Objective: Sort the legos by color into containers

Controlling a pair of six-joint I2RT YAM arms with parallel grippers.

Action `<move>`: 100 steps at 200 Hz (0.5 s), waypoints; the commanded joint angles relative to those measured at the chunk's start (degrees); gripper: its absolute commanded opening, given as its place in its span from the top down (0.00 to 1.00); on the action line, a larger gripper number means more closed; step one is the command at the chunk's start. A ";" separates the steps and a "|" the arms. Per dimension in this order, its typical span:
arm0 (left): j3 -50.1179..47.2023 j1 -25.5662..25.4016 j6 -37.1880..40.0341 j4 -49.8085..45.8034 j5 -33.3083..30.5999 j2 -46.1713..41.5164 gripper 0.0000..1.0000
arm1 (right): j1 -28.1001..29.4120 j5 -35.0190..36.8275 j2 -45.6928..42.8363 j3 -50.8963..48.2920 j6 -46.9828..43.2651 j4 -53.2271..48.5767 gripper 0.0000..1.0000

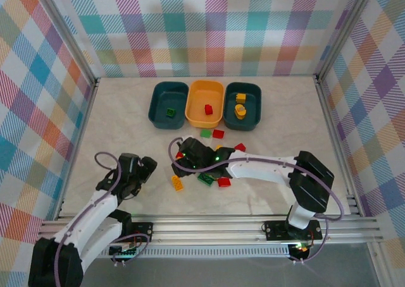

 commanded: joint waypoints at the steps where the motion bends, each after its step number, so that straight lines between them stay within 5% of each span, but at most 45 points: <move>1: -2.57 0.68 -6.86 -3.49 -3.78 -7.61 0.00 | 1.70 0.78 3.92 1.32 5.24 -3.02 0.24; 61: -6.87 0.75 -7.36 -12.10 -1.16 -30.98 0.00 | 5.88 -1.01 16.17 10.71 6.05 -6.83 0.23; 100: -7.15 0.77 -5.63 -11.83 2.40 -31.53 0.00 | 6.78 1.78 21.07 14.52 7.96 -10.38 0.22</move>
